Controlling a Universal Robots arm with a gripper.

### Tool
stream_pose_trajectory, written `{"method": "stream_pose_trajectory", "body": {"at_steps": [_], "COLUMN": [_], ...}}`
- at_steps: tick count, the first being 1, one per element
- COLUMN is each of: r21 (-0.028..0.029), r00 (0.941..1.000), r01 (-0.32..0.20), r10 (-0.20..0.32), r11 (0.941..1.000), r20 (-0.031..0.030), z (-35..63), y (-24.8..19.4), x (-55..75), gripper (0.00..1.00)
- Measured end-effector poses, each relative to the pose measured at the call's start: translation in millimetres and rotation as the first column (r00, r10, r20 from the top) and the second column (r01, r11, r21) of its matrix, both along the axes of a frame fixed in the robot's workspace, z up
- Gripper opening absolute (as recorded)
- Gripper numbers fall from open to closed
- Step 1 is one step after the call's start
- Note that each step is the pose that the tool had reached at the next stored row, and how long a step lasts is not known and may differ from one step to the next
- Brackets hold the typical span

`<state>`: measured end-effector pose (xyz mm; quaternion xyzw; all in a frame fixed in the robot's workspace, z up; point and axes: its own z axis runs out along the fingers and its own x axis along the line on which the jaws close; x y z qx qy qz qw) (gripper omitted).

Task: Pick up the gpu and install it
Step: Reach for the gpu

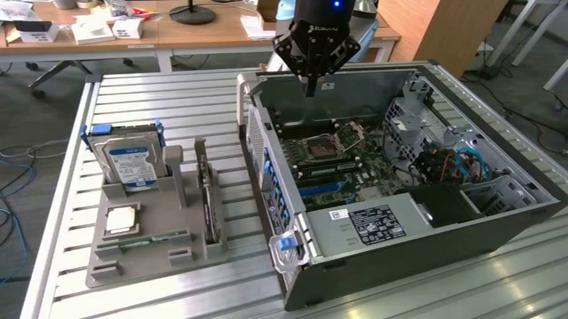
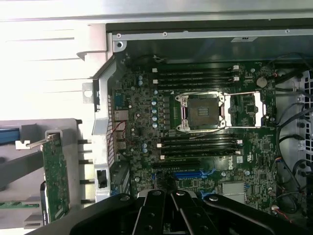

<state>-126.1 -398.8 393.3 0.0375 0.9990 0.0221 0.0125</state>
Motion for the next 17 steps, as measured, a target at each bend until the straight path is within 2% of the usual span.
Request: {"method": "stream_pose_trajectory", "body": {"at_steps": [10,17], "r21": [0.0000,0.0000], "r00": [1.0000,1.0000], "r01": [0.001,0.002], "r10": [-0.001,-0.002], "r11": [1.0000,1.0000], "r20": [0.0000,0.0000], "z": [-0.4,-0.9], "y": [0.3,1.3], "x": [-17.5,-36.4], "gripper": [0.11,0.11]}}
